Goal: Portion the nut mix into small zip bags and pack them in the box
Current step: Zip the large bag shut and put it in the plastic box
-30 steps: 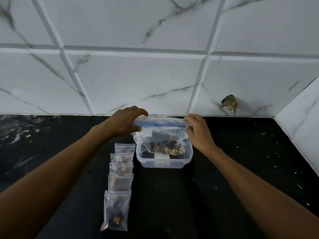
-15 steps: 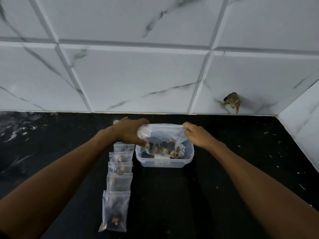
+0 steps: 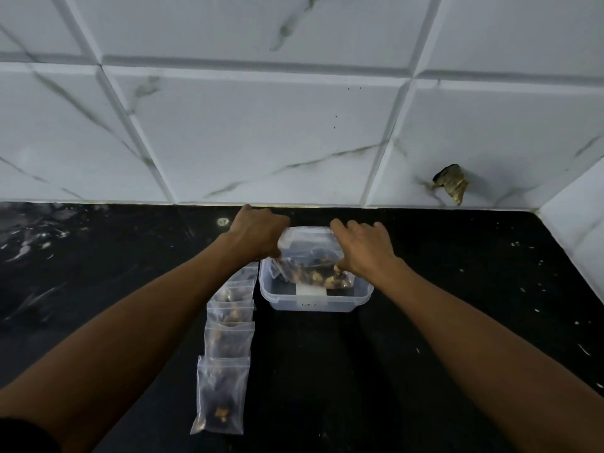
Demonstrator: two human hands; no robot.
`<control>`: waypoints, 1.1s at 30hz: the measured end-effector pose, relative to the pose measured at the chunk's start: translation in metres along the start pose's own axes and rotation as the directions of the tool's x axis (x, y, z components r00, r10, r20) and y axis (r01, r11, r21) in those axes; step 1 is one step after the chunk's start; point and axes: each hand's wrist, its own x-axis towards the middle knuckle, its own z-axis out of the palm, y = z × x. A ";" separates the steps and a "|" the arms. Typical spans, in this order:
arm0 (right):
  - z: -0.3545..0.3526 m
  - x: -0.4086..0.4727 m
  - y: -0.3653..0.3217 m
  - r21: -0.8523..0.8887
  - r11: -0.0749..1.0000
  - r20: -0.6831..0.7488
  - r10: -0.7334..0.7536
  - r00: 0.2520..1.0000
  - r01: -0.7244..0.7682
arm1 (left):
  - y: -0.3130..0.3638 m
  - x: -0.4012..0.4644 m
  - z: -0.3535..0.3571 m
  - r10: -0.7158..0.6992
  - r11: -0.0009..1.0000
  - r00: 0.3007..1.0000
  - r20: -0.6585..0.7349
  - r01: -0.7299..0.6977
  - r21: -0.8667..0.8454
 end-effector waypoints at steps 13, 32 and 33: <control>-0.003 0.005 0.000 0.100 0.994 -0.028 0.040 0.999 -0.037 | -0.005 0.009 0.012 0.012 0.953 0.999 0.040 0.001 -0.303; -0.053 -0.071 -0.016 0.779 0.600 -0.175 0.487 0.856 -0.182 | -0.039 -0.136 0.019 -0.523 0.299 0.848 0.087 0.278 -0.913; -0.059 -0.083 -0.032 0.812 0.569 -0.218 0.500 0.838 -0.128 | -0.035 -0.154 0.020 -0.540 0.276 0.838 0.076 0.262 -0.925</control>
